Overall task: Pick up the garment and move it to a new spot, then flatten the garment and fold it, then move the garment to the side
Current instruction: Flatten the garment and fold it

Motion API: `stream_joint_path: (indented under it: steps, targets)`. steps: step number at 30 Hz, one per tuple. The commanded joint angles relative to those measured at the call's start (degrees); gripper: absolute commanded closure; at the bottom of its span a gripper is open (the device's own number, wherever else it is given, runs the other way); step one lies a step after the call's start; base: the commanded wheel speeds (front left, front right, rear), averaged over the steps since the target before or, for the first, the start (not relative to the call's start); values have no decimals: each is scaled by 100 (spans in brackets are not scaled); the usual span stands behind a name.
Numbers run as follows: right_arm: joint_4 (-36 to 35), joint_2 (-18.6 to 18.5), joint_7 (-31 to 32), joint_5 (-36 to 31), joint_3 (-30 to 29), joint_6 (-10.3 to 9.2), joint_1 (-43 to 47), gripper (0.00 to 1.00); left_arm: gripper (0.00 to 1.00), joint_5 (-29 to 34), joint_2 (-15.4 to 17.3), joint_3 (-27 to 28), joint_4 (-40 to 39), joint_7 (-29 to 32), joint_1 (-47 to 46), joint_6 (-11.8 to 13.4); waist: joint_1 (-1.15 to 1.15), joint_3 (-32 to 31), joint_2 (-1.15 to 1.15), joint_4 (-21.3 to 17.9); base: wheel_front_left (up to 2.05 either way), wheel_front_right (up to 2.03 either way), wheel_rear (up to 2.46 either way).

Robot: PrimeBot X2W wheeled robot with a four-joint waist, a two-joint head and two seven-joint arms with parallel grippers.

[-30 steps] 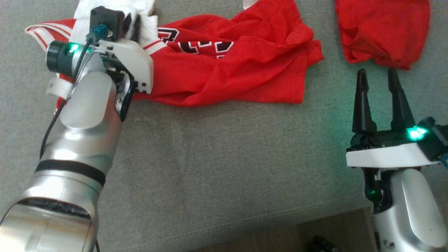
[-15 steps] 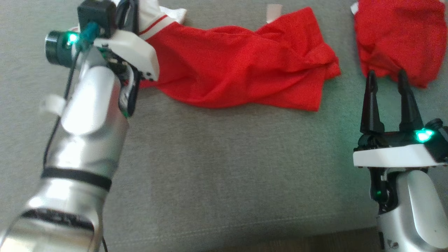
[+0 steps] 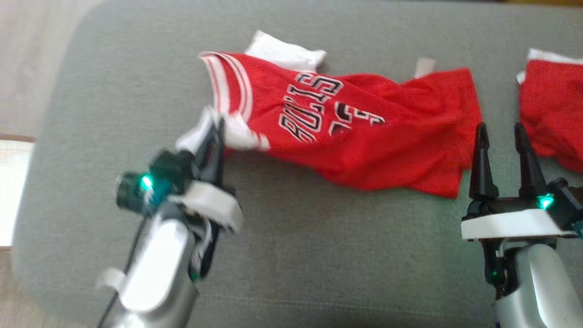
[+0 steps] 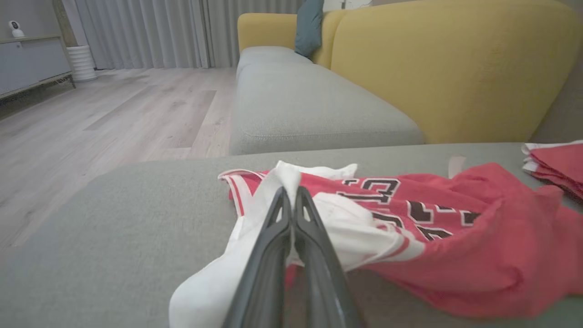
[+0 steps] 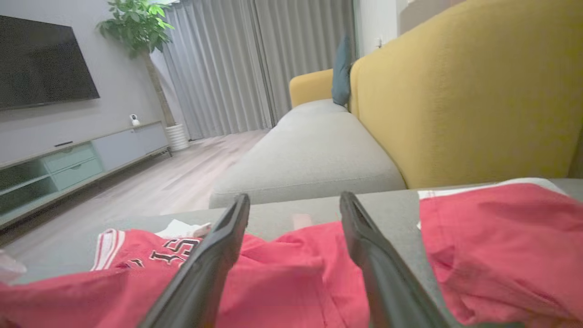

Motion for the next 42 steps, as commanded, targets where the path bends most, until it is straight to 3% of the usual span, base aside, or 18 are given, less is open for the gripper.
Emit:
stream_joint_path:
  steps: [1,7,12,13,14,15,29,42]
  targets:
    - [-160,-22,10,-20,145,22,-36,0,100,31,110,68,-304,47,46,-27,0,-317,0,314,0,0,0]
    - [-133,-22,62,3,177,22,12,0,100,121,240,-253,-451,324,657,-89,0,-481,0,398,0,0,0]
    - [-125,-22,71,47,199,22,79,0,100,174,430,-373,-334,655,1101,10,0,-585,0,309,0,0,0]
    - [-127,-22,71,54,208,22,90,0,83,168,445,-375,-329,672,1141,23,0,-594,0,283,0,0,0]
    - [-129,-22,70,60,211,22,99,0,9,166,455,-371,-333,669,1168,46,0,-599,0,256,0,0,0]
    - [-132,-22,69,67,211,22,107,0,0,162,457,-359,-349,653,1187,79,0,-603,0,229,0,0,0]
    - [-125,-22,13,197,224,22,288,0,0,-217,317,382,-1007,14,1211,609,0,-697,0,-170,0,0,0]
    - [31,-22,203,212,173,22,439,0,0,-239,245,446,-1032,-44,1372,553,0,-647,0,-308,0,0,0]
